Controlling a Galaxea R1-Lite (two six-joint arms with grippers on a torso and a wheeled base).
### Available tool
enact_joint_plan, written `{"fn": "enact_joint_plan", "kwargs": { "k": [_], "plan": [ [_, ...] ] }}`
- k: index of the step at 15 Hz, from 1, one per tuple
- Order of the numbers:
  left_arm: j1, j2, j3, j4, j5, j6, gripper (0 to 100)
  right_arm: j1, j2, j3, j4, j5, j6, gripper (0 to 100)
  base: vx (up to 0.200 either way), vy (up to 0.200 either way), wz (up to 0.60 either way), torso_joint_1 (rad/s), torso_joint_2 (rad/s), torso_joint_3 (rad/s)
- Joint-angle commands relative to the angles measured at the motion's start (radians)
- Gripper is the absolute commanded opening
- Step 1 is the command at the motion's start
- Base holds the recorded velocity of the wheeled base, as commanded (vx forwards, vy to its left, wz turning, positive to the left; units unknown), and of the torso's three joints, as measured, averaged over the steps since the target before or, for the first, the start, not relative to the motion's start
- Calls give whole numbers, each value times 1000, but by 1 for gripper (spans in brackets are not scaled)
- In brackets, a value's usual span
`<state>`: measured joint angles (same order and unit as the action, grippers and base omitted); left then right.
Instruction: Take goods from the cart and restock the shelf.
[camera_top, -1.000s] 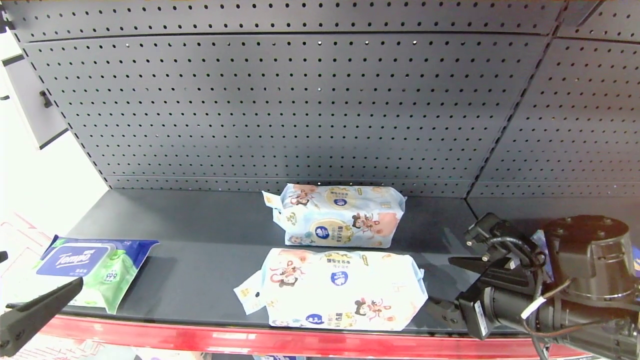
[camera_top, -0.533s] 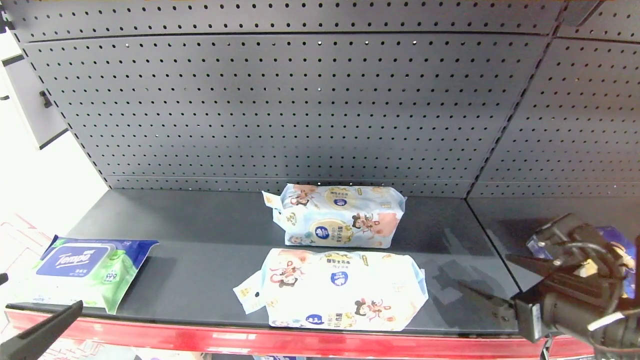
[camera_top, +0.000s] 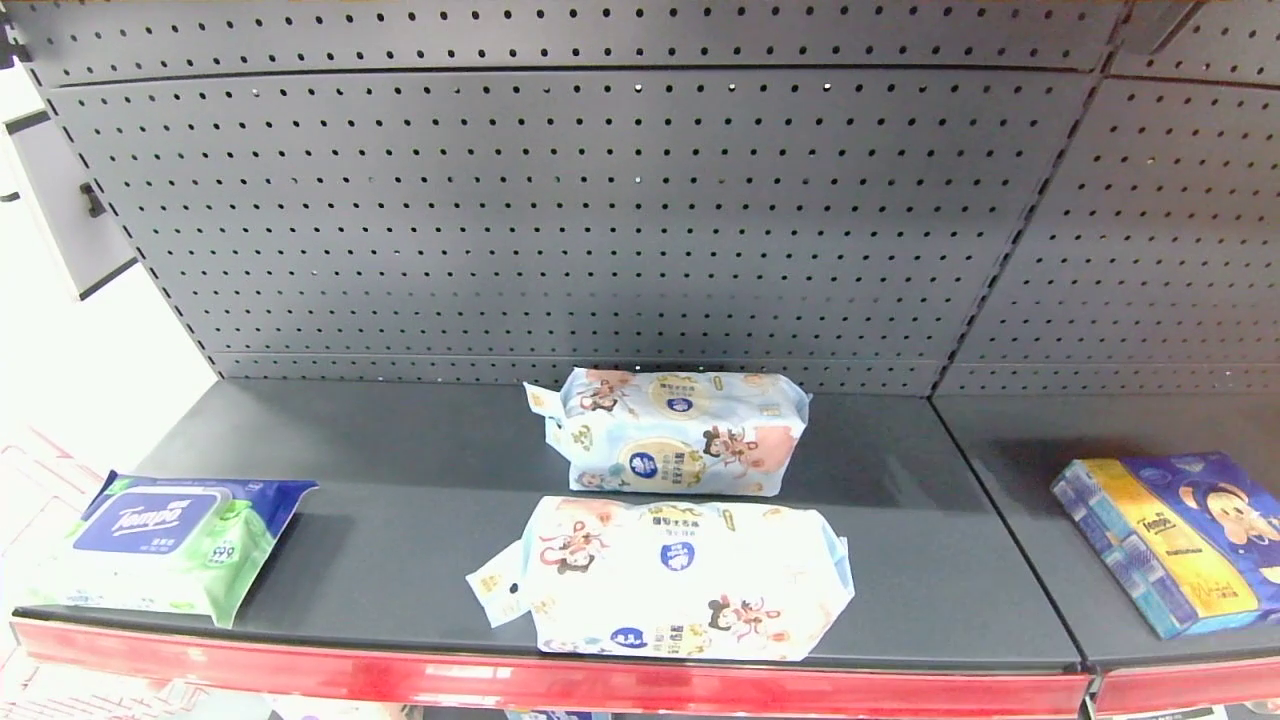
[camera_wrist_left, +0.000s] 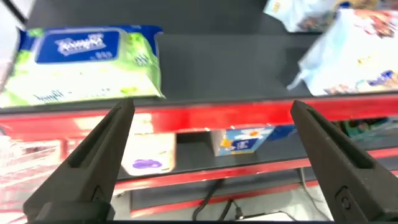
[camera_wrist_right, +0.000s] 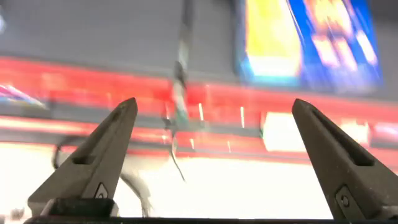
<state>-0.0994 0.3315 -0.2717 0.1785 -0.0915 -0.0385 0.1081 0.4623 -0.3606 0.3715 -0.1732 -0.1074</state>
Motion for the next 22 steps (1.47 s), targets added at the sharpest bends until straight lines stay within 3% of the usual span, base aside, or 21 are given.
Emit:
{"fn": "enact_joint_plan", "kwargs": {
  "k": [1, 3, 4, 7, 10, 12, 13, 15, 17, 18, 19, 22],
  "plan": [
    [0, -279, 161, 6, -27, 31, 100, -91, -356, -50, 224, -35, -6, 100, 0, 0, 0, 0, 0, 0],
    [0, -295, 161, 4, -22, 29, 100, -94, -384, -21, 224, -51, -6, 100, 0, 0, 0, 0, 0, 0],
    [-2, -331, 161, 4, -34, 29, 100, -110, -462, 78, 216, -58, -1, 100, 0, 0, 0, 0, 0, 0],
    [15, -331, 166, -1, -44, 46, 100, -110, -461, 123, 136, -35, -8, 100, 0, 0, 0, 0, 0, 0],
    [15, -331, 256, -195, -40, 52, 100, -110, -461, 164, 52, 104, -12, 100, 0, 0, 0, 0, 0, 0],
    [15, -331, 270, -231, -8, 43, 100, -110, -461, 308, -256, 93, -34, 100, 0, 0, 0, 0, 0, 0],
    [15, -331, 272, -232, 44, 40, 100, -110, -462, 361, -445, 60, -28, 100, 0, 0, 0, 0, 0, 0],
    [15, -331, 272, -231, 49, 48, 100, -110, -462, 361, -414, 57, -12, 100, 0, 0, 0, 0, 0, 0],
    [15, -331, 272, -231, 56, 43, 100, -110, -462, 361, -416, 127, -46, 100, 0, 0, 0, 0, 0, 0],
    [15, -331, 272, -229, 88, 34, 100, -110, -462, 361, -404, 133, -24, 100, 0, 0, 0, 0, 0, 0],
    [15, -331, 272, -221, 187, 26, 100, -110, -461, 358, -362, 152, 37, 100, 0, 0, 0, 0, 0, 0],
    [15, -331, 267, -163, 64, 57, 100, -110, -462, 355, -353, 166, 43, 100, 0, 0, 0, 0, 0, 0]
  ]
}}
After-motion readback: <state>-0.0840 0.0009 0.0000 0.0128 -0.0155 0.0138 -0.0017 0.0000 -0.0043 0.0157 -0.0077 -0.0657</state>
